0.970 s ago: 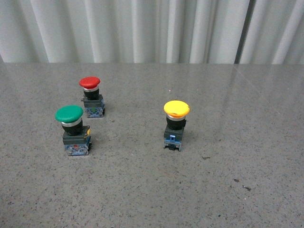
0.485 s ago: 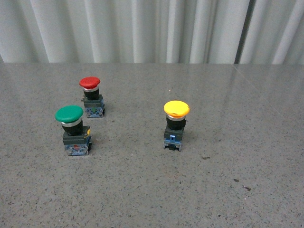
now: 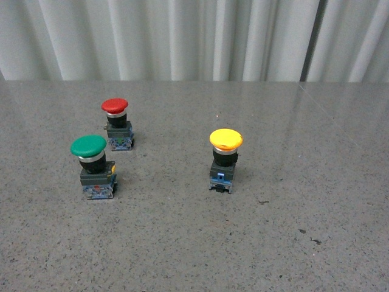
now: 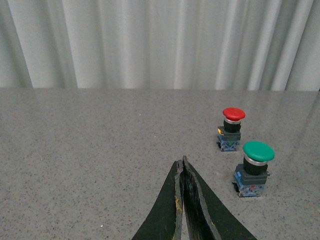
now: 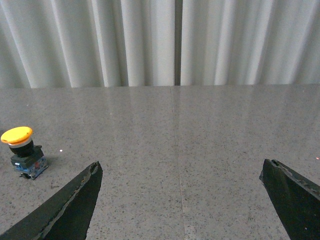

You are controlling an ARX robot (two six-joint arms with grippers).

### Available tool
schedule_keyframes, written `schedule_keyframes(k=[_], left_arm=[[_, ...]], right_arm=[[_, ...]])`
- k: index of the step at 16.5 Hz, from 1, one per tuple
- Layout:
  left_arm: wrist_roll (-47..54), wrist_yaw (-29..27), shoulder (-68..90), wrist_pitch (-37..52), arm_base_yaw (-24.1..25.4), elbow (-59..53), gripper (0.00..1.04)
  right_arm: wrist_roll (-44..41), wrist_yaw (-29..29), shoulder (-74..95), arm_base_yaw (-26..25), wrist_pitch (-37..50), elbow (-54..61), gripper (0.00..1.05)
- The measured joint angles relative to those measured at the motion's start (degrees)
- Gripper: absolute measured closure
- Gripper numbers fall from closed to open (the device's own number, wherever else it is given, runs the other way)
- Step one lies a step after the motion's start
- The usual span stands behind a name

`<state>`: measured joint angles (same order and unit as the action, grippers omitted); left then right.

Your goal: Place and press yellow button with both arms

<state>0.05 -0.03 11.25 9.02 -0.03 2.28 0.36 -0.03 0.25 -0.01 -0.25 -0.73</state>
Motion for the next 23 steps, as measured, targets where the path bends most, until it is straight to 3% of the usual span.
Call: schedule_keyframes(k=[2, 6, 18, 20, 21, 22, 23], left_arm=[[0.0, 0.0, -0.9, 1.5, 0.0, -1.4, 1.03], [0.0, -0.1, -10.5, -9.8, 0.0, -1.4, 1.03], [0.0, 0.0, -10.6, -9.3, 0.0, -1.4, 1.03], [0.0, 0.0, -10.6, -9.3, 0.0, -1.4, 0.86], [0.0, 0.0, -10.6, -9.3, 0.0, -1.4, 0.59], [0.0, 0.0, -10.6, -9.3, 0.0, -1.4, 0.39], [0.0, 0.0, -10.6, -9.3, 0.0, -1.4, 0.28]], right_arm=[[0.0, 0.0, 0.0, 0.0, 0.0, 0.0, 0.06], [0.0, 0.0, 0.0, 0.0, 0.0, 0.0, 0.06], [0.0, 0.0, 0.0, 0.0, 0.0, 0.0, 0.06], [0.0, 0.0, 0.0, 0.0, 0.0, 0.0, 0.06], [0.0, 0.0, 0.0, 0.0, 0.0, 0.0, 0.06], [0.0, 0.0, 0.0, 0.0, 0.0, 0.0, 0.06], [0.0, 0.0, 0.0, 0.0, 0.0, 0.0, 0.06]])
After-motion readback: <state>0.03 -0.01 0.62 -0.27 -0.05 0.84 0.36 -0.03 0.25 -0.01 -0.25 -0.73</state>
